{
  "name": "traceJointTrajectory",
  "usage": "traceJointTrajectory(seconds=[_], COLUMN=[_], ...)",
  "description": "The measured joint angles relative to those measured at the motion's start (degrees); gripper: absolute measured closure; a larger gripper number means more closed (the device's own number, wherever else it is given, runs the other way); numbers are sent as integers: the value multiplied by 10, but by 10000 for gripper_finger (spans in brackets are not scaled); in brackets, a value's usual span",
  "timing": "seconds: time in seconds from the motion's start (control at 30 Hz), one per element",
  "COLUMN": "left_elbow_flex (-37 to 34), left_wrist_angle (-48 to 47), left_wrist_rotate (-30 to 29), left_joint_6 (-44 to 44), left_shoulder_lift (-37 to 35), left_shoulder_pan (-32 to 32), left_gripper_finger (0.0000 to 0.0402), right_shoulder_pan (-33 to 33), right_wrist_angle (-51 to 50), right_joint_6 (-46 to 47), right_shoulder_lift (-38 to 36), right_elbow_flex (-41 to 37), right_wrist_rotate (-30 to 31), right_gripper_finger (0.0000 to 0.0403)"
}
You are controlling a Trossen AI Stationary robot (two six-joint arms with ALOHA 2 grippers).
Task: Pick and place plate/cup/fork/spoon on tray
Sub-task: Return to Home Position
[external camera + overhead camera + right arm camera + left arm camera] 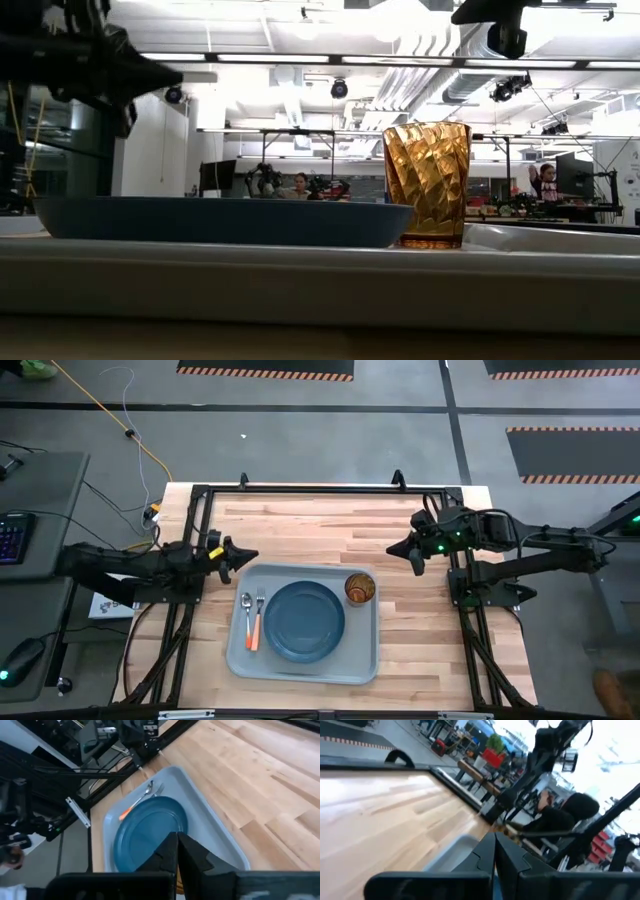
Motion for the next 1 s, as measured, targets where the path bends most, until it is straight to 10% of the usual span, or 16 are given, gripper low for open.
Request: traceJointTrajectory(seconds=[0.23, 0.57, 1.0], left_elbow_flex=[-31, -30, -30], left_wrist_angle=[-74, -77, -120], left_wrist_rotate=[13, 201, 111], left_joint_6=[27, 78, 180], left_shoulder_lift=[-71, -113, -112], left_shoulder_pan=[-3, 42, 46], left_gripper_finger=[401, 401, 401], right_shoulder_pan=[0, 0, 2], right_wrist_angle=[1, 1, 2], right_joint_6=[38, 10, -48], right_shoulder_lift=[0, 0, -52], right_elbow_flex=[0, 0, 0], right_wrist_rotate=[-28, -38, -48], right_gripper_finger=[403, 403, 403])
